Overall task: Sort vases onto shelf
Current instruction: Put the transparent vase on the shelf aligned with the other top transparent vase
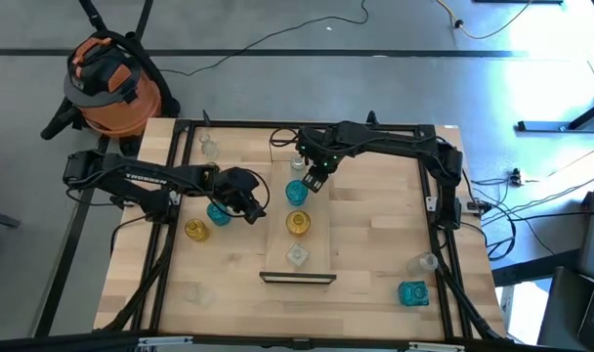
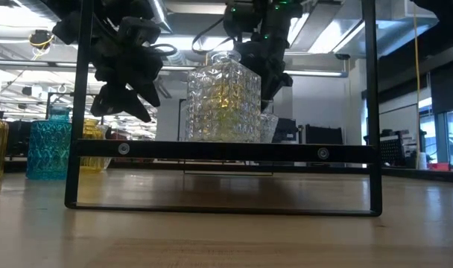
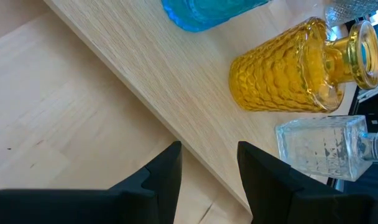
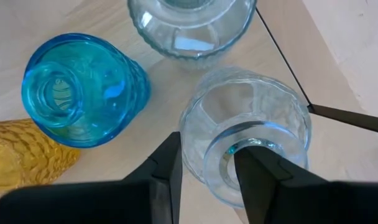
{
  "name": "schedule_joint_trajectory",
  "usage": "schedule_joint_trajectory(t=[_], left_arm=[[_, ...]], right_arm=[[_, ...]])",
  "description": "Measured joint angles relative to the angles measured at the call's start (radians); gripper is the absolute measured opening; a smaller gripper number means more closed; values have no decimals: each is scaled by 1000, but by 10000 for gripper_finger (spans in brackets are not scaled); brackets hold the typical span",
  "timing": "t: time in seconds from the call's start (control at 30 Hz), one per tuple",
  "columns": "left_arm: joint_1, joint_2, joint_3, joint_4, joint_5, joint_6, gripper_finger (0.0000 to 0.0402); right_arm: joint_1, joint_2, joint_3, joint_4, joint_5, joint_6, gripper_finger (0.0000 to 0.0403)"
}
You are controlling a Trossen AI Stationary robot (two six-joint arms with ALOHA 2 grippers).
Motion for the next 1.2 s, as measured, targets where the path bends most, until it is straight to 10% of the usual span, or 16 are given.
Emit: schedule_joint_trajectory(t=[1.2], left_arm=[[0, 0, 0, 0, -2, 1, 149]], right_arm=[[22, 0, 0, -23, 19, -98, 175]])
